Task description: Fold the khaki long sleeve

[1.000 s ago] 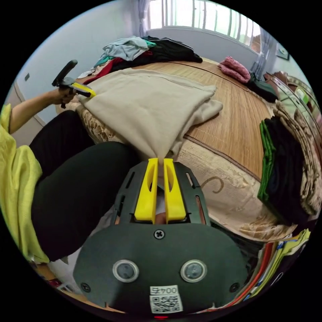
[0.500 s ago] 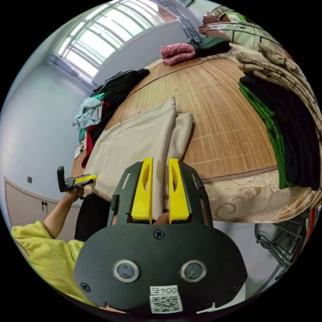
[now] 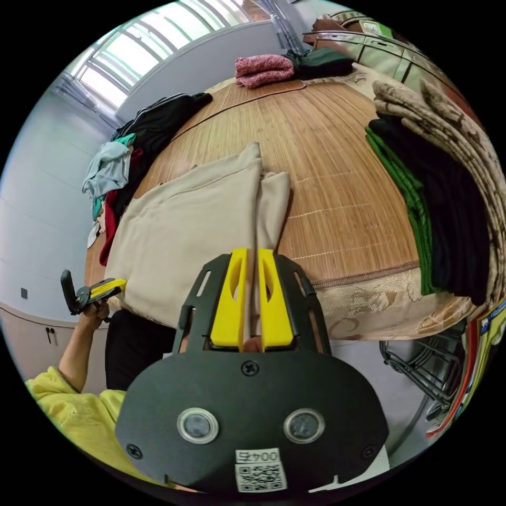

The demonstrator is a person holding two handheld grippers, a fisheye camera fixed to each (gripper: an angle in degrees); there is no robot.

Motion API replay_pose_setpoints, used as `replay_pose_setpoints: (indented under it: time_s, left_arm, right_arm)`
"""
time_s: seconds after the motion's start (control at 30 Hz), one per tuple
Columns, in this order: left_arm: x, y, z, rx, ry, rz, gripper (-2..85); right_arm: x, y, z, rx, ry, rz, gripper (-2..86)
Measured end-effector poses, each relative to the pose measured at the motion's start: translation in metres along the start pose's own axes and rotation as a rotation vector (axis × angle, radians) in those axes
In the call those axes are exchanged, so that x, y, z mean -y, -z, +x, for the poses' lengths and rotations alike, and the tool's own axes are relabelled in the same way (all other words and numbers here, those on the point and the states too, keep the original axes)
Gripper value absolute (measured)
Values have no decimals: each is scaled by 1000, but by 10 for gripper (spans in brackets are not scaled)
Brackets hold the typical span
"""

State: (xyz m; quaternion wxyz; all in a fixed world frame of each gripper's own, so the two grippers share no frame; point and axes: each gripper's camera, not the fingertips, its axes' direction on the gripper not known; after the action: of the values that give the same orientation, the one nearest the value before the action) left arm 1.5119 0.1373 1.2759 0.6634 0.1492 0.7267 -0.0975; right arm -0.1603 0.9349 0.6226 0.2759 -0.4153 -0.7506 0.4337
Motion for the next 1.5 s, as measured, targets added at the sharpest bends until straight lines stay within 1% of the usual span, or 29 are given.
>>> replay_pose_setpoints:
  time_s: [0.07,0.17,0.27,0.33,0.4,0.5,0.6,0.73,0.9,1.0,1.03,1.17,1.3,1.4,1.5]
  left_arm:
    - [-5,5,-3,-17,12,25,13]
    - [-18,28,-17,-54,59,139,25]
    - [-34,56,-53,-4,159,226,34]
    - [-43,71,-97,13,278,263,43]
    - [-43,75,-130,-23,358,278,54]
    - [-29,67,-171,-22,439,216,75]
    - [-8,54,-192,35,449,158,81]
    - [13,26,-214,12,465,85,77]
    - [22,8,-223,-3,471,83,63]
    - [23,-1,-227,7,461,71,43]
    - [23,-3,-226,24,447,65,36]
    - [18,-1,-215,116,398,92,22]
    - [2,-14,-209,193,419,109,15]
    - [-3,-23,-205,215,402,105,15]
    - [-6,-16,-207,174,382,128,15]
  right_arm:
    - [6,9,0,-2,-6,34,50]
    - [18,12,0,-11,-12,48,53]
    - [33,11,1,-15,-16,49,61]
    - [43,8,3,-7,-23,41,65]
    - [53,3,5,1,-36,33,69]
    - [69,-6,9,27,-69,10,78]
    - [83,-15,12,48,-97,-1,88]
    - [100,-23,14,84,-137,7,107]
    - [115,-37,15,124,-147,-22,90]
    - [120,-48,6,86,-108,-67,51]
    - [120,-48,2,39,-95,-62,41]
    - [111,-38,-14,-25,-24,52,31]
    - [101,-62,-13,-109,-10,7,31]
    - [95,-69,-8,-55,-66,26,36]
    - [90,-64,-5,37,-95,18,49]
